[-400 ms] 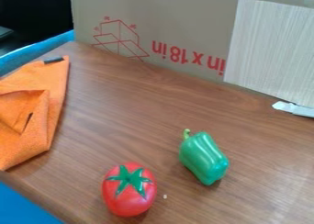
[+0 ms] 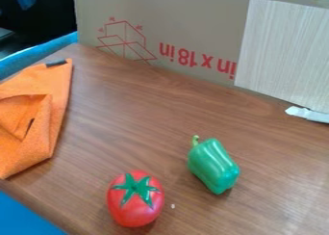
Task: Unfold the cloth from left to right
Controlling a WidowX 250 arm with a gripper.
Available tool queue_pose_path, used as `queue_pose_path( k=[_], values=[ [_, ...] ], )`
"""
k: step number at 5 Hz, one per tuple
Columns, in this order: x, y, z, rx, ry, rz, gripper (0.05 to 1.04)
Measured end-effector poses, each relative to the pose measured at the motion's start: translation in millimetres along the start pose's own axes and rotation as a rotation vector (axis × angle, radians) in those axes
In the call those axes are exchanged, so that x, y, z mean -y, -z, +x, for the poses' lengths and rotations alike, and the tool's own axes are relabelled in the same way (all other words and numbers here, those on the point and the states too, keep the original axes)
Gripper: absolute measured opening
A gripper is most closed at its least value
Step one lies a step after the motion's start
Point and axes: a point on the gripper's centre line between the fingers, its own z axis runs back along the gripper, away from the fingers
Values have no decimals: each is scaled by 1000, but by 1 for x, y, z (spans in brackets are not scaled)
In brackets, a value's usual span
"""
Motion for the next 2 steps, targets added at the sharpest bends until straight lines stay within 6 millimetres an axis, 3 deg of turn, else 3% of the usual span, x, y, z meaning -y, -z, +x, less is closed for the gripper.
queue_pose_path(
  k=[1, 2],
  values=[
    [-11, 2, 3, 16, -2, 20, 1001],
    [-36, 8, 7, 25, -30, 40, 1001]
  ],
)
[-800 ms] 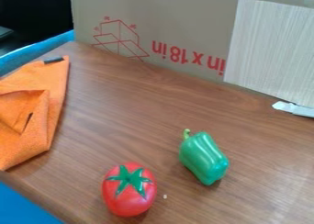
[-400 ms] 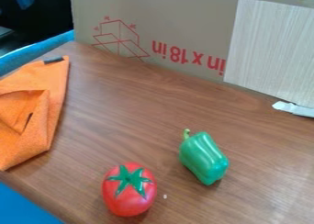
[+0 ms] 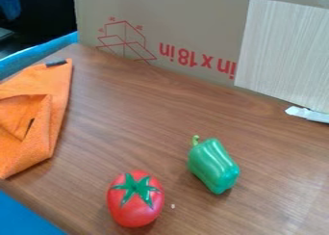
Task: Unfold the cloth from left to right
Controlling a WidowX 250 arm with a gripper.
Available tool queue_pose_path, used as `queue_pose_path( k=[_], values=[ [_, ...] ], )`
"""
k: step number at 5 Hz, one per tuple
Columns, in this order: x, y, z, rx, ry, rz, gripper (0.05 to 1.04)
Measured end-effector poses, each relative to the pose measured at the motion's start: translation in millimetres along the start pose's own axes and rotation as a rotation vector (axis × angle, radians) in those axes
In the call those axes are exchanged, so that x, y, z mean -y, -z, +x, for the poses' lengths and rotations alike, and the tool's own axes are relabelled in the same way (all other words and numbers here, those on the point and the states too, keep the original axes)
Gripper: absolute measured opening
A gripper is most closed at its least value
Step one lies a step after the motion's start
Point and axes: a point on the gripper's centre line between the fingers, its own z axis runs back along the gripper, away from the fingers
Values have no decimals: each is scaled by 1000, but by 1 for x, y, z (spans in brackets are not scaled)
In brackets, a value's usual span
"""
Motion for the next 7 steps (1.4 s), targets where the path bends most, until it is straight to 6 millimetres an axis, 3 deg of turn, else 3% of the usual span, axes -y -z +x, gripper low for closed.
queue_pose_path(
  k=[3, 4, 7],
  values=[
    [-66, -1, 0, 42, -7, 118, 1001],
    [-78, 20, -7, 14, 41, 167, 1001],
    [-91, 42, -19, 0, 84, 242, 1001]
  ],
)
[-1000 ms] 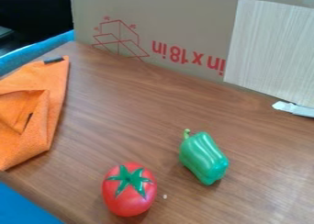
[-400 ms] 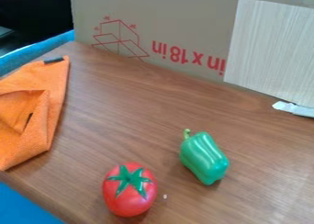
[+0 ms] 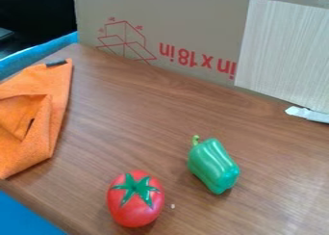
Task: Unfold the cloth from left to right
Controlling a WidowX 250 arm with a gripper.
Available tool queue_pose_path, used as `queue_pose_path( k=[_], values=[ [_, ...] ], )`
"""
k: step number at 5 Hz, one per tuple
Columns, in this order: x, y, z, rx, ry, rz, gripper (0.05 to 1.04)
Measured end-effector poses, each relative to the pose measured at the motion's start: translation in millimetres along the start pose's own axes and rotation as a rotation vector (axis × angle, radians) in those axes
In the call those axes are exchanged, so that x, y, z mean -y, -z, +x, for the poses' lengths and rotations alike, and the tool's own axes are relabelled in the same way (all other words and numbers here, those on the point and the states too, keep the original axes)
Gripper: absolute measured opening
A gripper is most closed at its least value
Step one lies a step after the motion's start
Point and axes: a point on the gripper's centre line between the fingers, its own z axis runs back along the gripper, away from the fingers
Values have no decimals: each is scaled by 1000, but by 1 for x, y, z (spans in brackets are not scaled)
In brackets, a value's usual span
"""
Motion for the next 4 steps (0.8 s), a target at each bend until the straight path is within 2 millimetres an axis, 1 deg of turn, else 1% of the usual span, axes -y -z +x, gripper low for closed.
queue_pose_path(
  k=[1, 4],
  values=[
    [-3, 5, 2, 18, -15, 23, 1001],
    [-4, 6, 5, 65, -82, -7, 1001]
  ],
)
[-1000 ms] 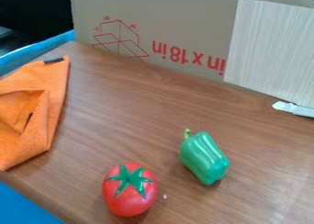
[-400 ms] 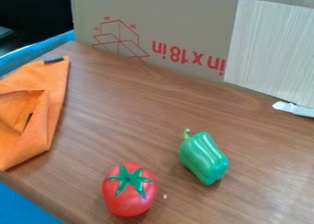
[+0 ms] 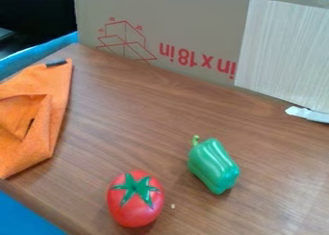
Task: Unfold the cloth from left to right
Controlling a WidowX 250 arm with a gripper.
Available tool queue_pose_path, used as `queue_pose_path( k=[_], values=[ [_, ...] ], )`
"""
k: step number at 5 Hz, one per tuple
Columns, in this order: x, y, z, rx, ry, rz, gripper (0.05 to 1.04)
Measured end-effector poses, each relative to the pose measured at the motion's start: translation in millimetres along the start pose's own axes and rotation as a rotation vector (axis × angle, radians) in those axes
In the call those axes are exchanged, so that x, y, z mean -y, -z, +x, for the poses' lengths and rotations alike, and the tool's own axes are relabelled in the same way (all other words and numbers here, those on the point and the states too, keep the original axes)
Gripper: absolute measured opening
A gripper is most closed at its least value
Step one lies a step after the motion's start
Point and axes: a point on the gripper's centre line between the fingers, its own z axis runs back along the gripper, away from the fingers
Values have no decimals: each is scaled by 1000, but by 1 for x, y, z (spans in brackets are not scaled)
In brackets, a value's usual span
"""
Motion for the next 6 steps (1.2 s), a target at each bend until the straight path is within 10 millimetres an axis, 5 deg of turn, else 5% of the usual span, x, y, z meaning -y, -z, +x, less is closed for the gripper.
queue_pose_path(
  k=[4, 5, 6],
  values=[
    [5, 23, -9, 2, -65, -10, 941],
    [13, 33, -13, -12, -80, -14, 659],
    [25, 20, -16, -17, -74, -32, 360]
  ],
)
